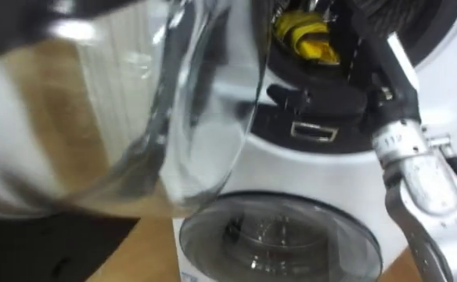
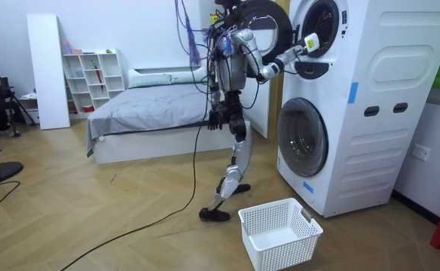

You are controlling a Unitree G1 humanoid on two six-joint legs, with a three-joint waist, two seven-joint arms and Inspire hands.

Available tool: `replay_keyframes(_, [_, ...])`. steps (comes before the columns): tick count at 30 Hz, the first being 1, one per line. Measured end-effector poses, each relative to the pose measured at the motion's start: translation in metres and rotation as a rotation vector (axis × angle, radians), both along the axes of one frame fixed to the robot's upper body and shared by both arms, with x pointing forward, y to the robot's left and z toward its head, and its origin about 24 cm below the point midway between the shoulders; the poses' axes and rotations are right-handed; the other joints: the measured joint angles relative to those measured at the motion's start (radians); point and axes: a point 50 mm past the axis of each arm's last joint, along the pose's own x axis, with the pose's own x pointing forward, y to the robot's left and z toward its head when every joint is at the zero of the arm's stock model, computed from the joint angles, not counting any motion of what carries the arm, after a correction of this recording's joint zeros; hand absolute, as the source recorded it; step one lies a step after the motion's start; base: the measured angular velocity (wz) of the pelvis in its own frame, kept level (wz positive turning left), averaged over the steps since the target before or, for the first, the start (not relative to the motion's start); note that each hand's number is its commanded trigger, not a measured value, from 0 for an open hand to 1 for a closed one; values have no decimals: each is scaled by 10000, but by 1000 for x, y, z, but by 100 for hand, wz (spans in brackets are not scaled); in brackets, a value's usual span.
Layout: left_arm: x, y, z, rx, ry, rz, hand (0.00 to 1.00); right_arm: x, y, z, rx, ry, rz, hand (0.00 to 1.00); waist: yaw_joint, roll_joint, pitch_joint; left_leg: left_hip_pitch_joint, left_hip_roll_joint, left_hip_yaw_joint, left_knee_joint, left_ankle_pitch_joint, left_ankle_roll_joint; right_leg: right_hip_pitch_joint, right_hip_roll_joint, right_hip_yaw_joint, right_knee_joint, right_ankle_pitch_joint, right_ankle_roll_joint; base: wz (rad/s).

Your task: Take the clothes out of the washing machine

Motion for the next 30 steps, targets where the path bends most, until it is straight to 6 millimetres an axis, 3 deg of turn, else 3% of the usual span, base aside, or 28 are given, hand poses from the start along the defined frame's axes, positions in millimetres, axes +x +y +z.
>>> replay_keyframes(1, [10,3,1,88,-201,-110,0,0,-1,1,-70,-23,-45,0,-79,11,5,191,-100,142,-21,-144,109,-315,-202,27,900,255,245,-4])
replay_keyframes(3, [32,5,3,221,-653,-292,0,-1,-6,1,-178,-131,-228,0,-125,94,6,518,-122,214,-113,-361,211,-564,-226,127,1670,904,262,0])
replay_keyframes(4, [49,5,5,325,-1098,-495,0,0,-7,0,-478,-169,-410,0,-106,232,3,830,-85,15,-384,-456,232,-765,-131,124,2114,1300,188,-8])
replay_keyframes(5, [62,5,8,381,-1509,-702,0,0,-6,1,-642,-237,-385,0,18,357,71,1052,-1,-67,-737,-465,229,-1188,57,169,2202,1011,85,-14])
replay_keyframes(6, [69,5,9,390,-1674,-879,0,0,-6,0,-674,-217,-317,0,72,388,70,1149,88,-63,-864,-462,224,-1468,187,227,2143,745,6,-15])
replay_keyframes(7, [78,3,10,381,-1895,-1184,0,0,-3,-1,-822,-148,-202,0,28,504,57,1328,267,-74,-1074,-449,204,-2028,499,146,1735,456,-78,-9])
replay_keyframes(9, [84,0,11,341,-2143,-1420,0,-1,-3,0,-1195,-175,-186,0,-59,527,54,1649,347,-80,-1265,-436,180,-2623,783,82,348,497,-158,0])
replay_keyframes(10, [84,-1,11,275,-2181,-1435,0,-4,-1,0,-1514,-226,23,0,-97,533,58,1822,372,-97,-1301,-474,118,-2771,949,82,-889,892,-310,10])
replay_keyframes(11, [81,-1,10,235,-2084,-1415,0,-8,3,-1,-1603,-234,245,0,-229,521,43,2067,398,-163,-1407,-530,33,-2844,1078,88,-1535,2061,-389,12])
replay_keyframes(12, [77,-1,9,223,-1975,-1407,0,-9,5,-4,-1631,-187,368,0,-275,562,15,2219,443,-205,-1502,-561,-21,-2752,1142,15,-1618,2483,-604,0])
replay_keyframes(13, [70,-1,8,162,-1781,-1353,0,-11,7,-7,-1633,-40,496,0,-214,649,-111,2458,599,-199,-1720,-608,-130,-2407,1324,-153,-1992,2583,-721,-6])
replay_keyframes(14, [65,0,7,170,-1684,-1298,0,-12,6,-9,-1607,88,656,0,-116,736,-107,2672,748,-230,-1908,-632,-213,-2060,1523,-186,-2352,2717,-788,-9])
replay_keyframes(17, [44,3,5,246,-1192,-1102,0,-12,8,-8,-1563,105,959,0,56,733,-112,2961,930,-140,-2361,-578,-406,-1767,1848,-95,-2880,2908,-915,-18])
replay_keyframes(22, [0,0,0,177,116,-454,0,-12,9,-7,-1162,149,1224,0,72,696,-108,3076,1108,-56,-2397,-645,-578,-1529,2196,82,-3281,2996,-1034,-5])
replay_keyframes(25, [-2,-4,-1,56,157,-320,0,-12,10,-5,-1165,60,1342,0,65,679,-92,3042,1117,-83,-2402,-630,-629,-1518,2261,85,-3383,3017,-1064,0])
replay_keyframes(30, [21,-5,-1,44,-494,-501,0,-15,11,0,-1521,-300,1258,0,-50,591,8,3008,1151,-96,-2408,-625,-669,-1474,2288,74,-3481,3013,-1088,3])
